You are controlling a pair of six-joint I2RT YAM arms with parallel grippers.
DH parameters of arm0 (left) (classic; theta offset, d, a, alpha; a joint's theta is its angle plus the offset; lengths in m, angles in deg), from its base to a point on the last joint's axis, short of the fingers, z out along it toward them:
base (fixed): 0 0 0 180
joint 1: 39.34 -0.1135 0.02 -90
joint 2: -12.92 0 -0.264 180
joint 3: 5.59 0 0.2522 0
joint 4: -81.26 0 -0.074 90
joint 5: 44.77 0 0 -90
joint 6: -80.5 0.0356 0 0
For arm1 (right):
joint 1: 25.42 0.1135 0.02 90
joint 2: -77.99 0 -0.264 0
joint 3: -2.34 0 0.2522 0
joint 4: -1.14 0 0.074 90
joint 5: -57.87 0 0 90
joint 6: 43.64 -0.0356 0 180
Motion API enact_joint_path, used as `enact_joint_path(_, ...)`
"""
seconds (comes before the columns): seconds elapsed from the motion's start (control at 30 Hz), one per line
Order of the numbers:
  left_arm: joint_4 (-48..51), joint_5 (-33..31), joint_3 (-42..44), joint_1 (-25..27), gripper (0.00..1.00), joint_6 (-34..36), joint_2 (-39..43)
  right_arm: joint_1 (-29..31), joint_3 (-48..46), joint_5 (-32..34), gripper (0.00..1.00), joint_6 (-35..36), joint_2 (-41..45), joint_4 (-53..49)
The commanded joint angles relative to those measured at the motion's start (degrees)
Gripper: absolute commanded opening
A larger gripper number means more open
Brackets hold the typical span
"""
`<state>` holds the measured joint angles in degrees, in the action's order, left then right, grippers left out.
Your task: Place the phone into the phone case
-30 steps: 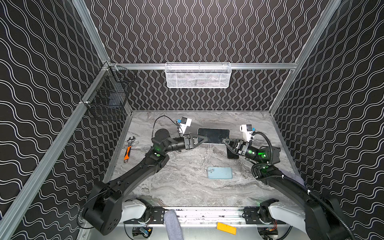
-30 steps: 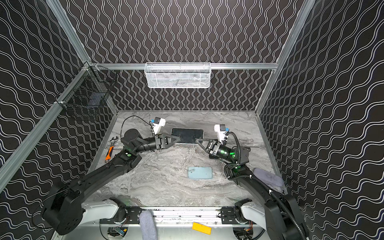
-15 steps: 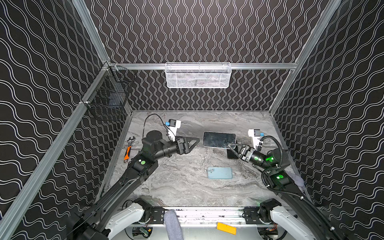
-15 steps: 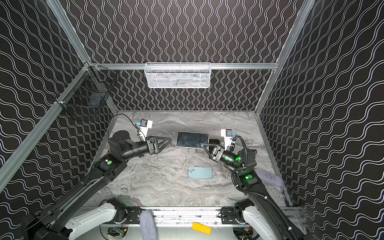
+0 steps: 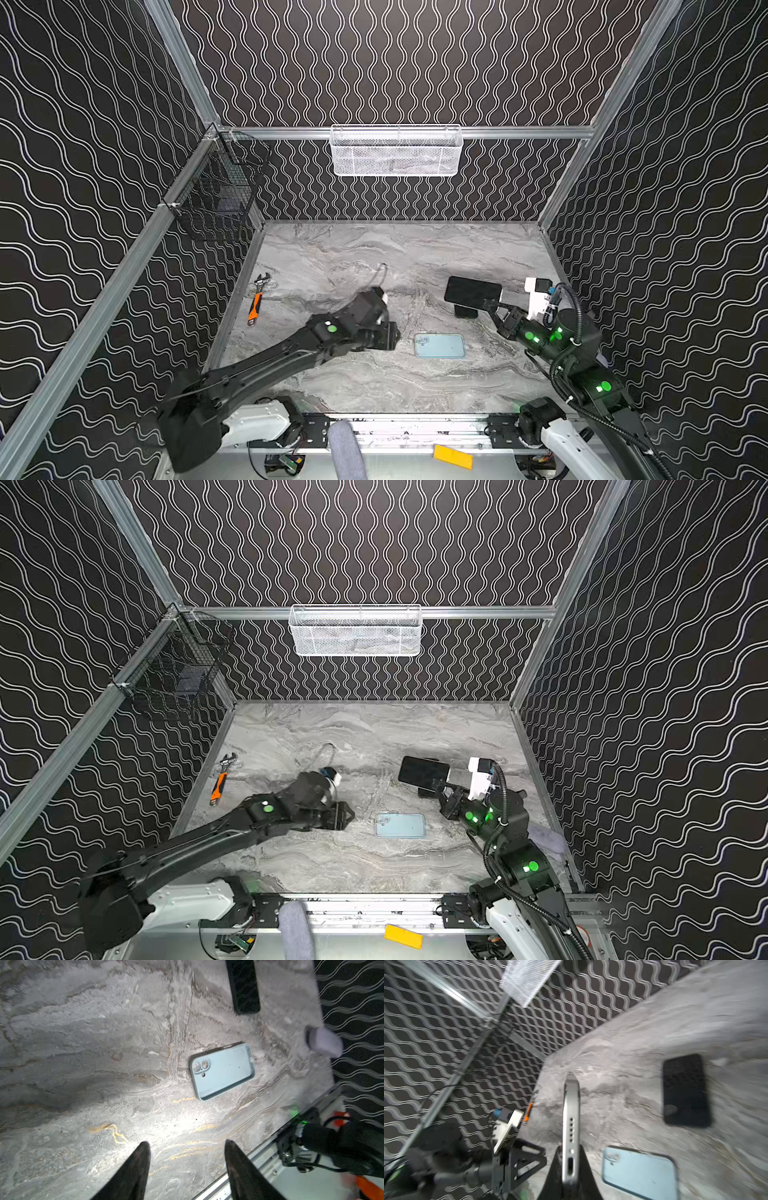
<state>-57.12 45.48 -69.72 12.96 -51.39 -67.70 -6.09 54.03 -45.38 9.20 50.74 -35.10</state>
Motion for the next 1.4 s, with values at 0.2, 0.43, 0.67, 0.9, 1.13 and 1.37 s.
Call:
enact_joint_path(0.2, 2.74, -9.80, -8.95, 9.76, 0.54, -9.92, -18.74, -0.08, 1.89, 9.83, 0.00, 2.49, 7.14, -10.90)
enact_joint_path(0.43, 3.19, -11.01, -14.18, 10.55, 0.50, -12.24, -26.17, -0.08, 1.27, 9.25, 0.00, 2.53, 9.67, -11.71)
enact_joint_path(0.67, 3.68, -9.00, -19.07, 10.55, 0.46, -11.71, -32.92, -0.08, 0.89, 9.04, 0.00, 2.89, 11.58, -11.97)
enact_joint_path(0.9, 7.53, -11.68, -22.85, 10.37, 0.34, -11.37, -36.87, -0.08, -0.44, 8.43, 0.00, 2.88, 12.26, -10.88)
enact_joint_path(1.13, 7.97, -12.95, -24.16, 9.89, 0.27, -11.24, -39.46, -0.08, -1.17, 7.37, 0.00, 2.80, 11.78, -9.23)
enact_joint_path(1.37, 6.26, -11.68, -23.74, 8.80, 0.18, -10.89, -40.66, -0.08, -2.14, 6.49, 0.00, 2.44, 11.15, -7.89)
